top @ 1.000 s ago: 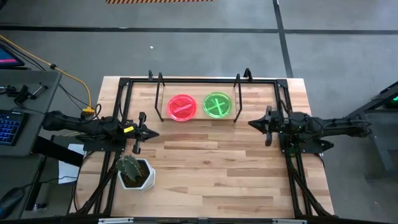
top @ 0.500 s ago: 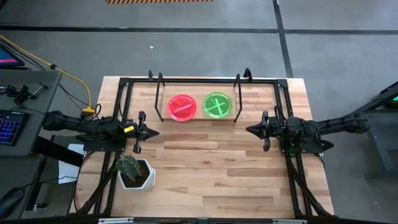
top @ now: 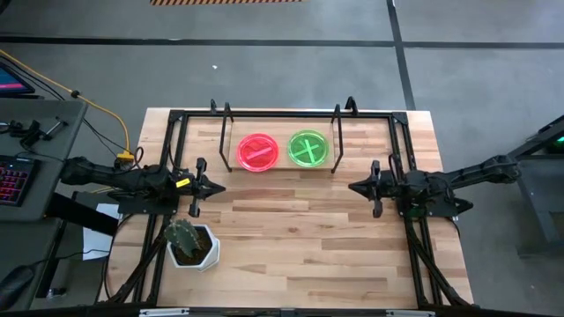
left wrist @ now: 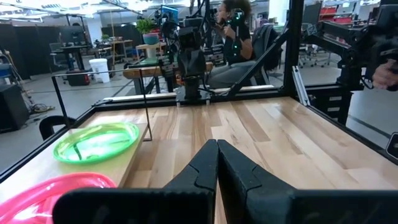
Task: Place and stack plates onto a shelf
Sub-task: Return to Home Position
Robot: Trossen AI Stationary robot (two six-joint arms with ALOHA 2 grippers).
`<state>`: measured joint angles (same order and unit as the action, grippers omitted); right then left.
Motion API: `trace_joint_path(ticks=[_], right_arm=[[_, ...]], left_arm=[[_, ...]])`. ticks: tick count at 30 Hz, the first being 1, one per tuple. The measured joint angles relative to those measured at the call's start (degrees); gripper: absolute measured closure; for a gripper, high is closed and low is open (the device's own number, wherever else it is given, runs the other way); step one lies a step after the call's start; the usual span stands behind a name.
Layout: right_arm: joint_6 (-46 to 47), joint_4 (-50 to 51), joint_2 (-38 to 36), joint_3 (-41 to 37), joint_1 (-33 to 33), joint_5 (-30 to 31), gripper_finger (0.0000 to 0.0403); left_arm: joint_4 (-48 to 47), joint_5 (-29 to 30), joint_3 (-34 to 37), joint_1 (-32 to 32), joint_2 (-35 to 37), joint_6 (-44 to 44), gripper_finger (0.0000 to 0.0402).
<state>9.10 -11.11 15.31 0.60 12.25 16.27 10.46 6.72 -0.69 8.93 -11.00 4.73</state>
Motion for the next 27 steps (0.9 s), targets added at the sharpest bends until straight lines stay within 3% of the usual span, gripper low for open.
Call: trace_joint_path(ticks=[7,16,22,27], right_arm=[[7.1,6.7,0.1,0.0,-0.2,1.6,0.0403],[7.4,7.8,0.0,0.0,-0.2,1.5,0.0403],[7.4,7.9,-7.2,0.0,-0.1,1.2,0.0402],[7.5,6.4,-15.3,0.0,-0.6,1.5,0.0402]], left_arm=[[-0.1,-0.1,0.0,0.0,0.0,0.0,0.0402],[-0.5,-0.1,0.0,1.1,2.1,0.0,0.0402],[-1.4,-0.1,-0.1,2.1,11.0,0.0,0.0401],[2.7,-0.1,-0.2,2.1,10.8,0.0,0.0401]])
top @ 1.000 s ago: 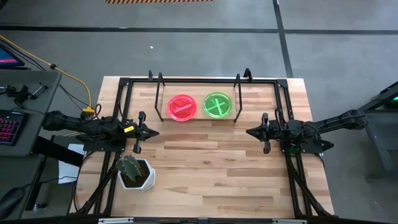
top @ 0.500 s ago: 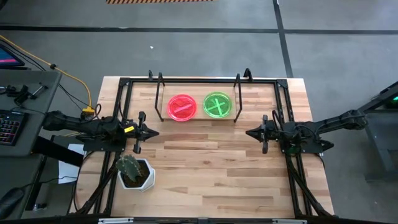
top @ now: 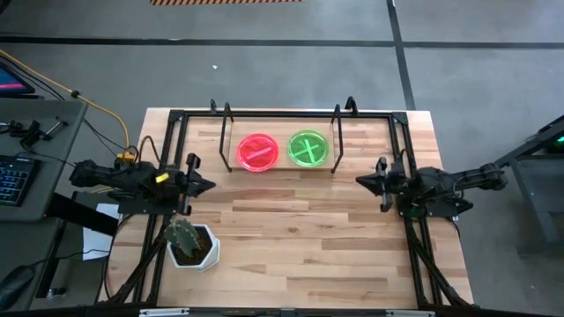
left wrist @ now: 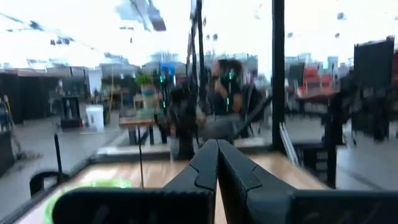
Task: Place and stack plates onto a shelf
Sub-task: Return to Home Position
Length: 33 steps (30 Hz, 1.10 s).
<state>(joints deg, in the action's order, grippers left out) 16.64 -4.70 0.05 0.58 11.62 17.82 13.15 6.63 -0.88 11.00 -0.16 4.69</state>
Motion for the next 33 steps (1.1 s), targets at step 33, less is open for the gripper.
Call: trace_joint_path(ticks=[33], right_arm=[[-0.1,-0.2,0.2,-0.1,-0.1,-0.1,0.0402]], left_arm=[[-11.9,-1.4,0.2,-0.2,0.0,0.0,0.0401]])
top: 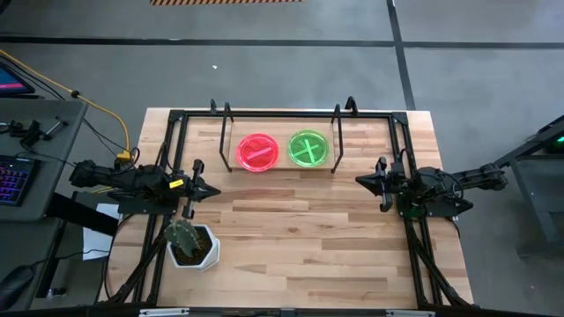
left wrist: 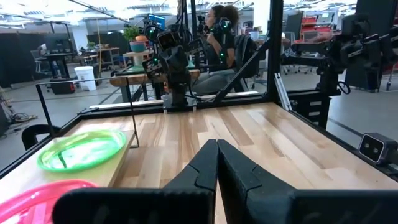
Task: Place and stack plates onto a shelf
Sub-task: Return to Home Position
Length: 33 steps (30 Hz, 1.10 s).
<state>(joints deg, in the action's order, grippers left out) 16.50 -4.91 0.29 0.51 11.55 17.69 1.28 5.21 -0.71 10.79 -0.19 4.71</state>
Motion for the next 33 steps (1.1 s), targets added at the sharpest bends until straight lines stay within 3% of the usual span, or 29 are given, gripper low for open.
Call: trace_joint_path(ticks=[33], right_arm=[[0.0,0.0,0.1,0.0,0.0,0.1,0.0402]], left_arm=[[0.0,0.0,0.0,-1.9,-0.1,0.0,0.0401]])
